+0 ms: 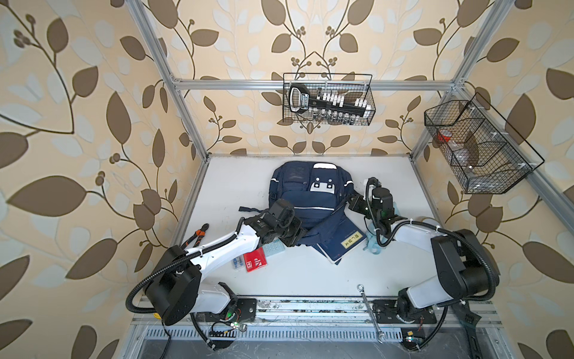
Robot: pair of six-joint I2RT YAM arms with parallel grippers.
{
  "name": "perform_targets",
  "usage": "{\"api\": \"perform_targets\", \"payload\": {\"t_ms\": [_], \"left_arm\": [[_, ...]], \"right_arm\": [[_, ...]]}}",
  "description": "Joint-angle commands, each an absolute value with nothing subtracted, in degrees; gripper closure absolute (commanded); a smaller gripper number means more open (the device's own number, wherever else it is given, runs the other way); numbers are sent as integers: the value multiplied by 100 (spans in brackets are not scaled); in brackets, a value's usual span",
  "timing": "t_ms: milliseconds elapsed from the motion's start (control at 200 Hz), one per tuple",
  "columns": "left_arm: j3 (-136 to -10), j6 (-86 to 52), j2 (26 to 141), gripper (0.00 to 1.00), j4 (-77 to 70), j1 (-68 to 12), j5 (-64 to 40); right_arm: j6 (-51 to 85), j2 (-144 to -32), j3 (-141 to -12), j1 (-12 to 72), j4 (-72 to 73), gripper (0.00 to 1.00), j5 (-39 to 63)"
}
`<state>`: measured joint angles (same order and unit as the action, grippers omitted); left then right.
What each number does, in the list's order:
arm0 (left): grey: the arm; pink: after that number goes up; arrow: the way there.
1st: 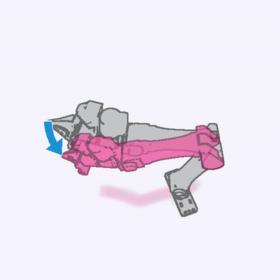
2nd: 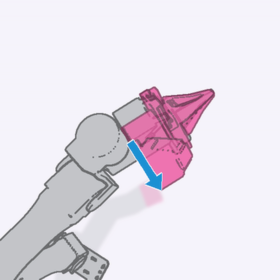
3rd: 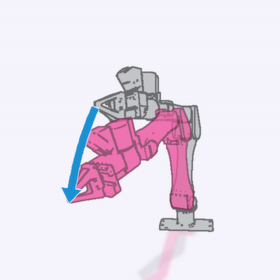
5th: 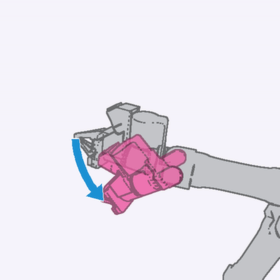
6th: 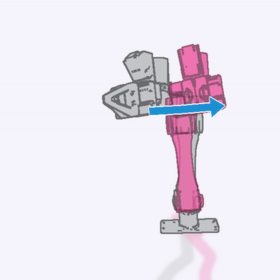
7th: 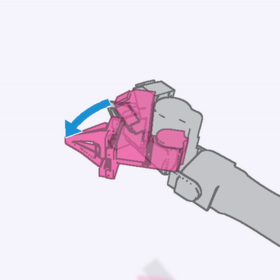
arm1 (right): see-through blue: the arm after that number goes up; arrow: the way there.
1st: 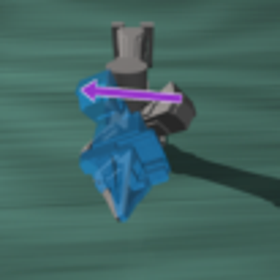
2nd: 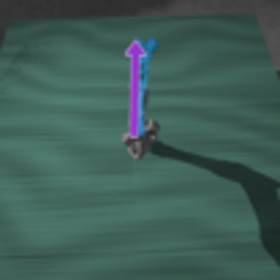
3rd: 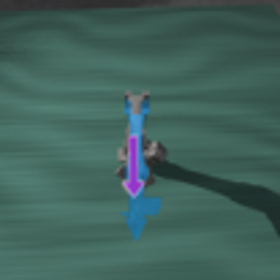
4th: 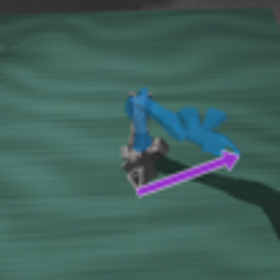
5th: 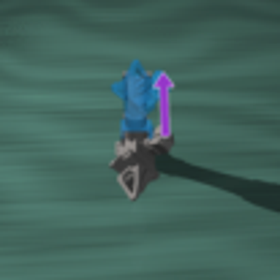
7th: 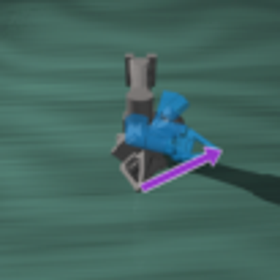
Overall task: Pack books, pencil case, and school supplies into a backpack
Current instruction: Unzip the student bag at the center of the table.
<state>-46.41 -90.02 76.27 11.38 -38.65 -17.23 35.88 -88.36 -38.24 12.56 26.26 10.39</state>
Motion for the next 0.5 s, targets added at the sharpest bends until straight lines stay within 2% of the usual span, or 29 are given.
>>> {"api": "perform_targets", "payload": {"t_ms": [0, 255, 310, 345, 420, 495], "left_arm": [[-4497, -8830, 7373, 100, 1221, -3867, -1599], [-4421, -8862, 7721, 100, 602, -3880, -1714], [-4446, -8774, 7784, 100, 526, -3876, -1720], [-4464, -8724, 7819, 100, 460, -3876, -1744], [-4482, -8621, 7890, 100, 293, -3877, -1853], [-4501, -8544, 7873, 78, 281, -3878, -1857]], "right_arm": [[3360, -9006, -4041, 1102, 2958, 100, 925], [3286, -9085, -4274, 1140, 2674, 100, 1048], [3241, -8859, -4270, 1153, 2454, 81, 991], [3218, -8652, -4236, 1173, 2288, 63, 939], [3147, -8115, -4210, 1203, 1765, 46, 680], [3103, -7564, -4253, 1204, 1098, 34, 459]]}}
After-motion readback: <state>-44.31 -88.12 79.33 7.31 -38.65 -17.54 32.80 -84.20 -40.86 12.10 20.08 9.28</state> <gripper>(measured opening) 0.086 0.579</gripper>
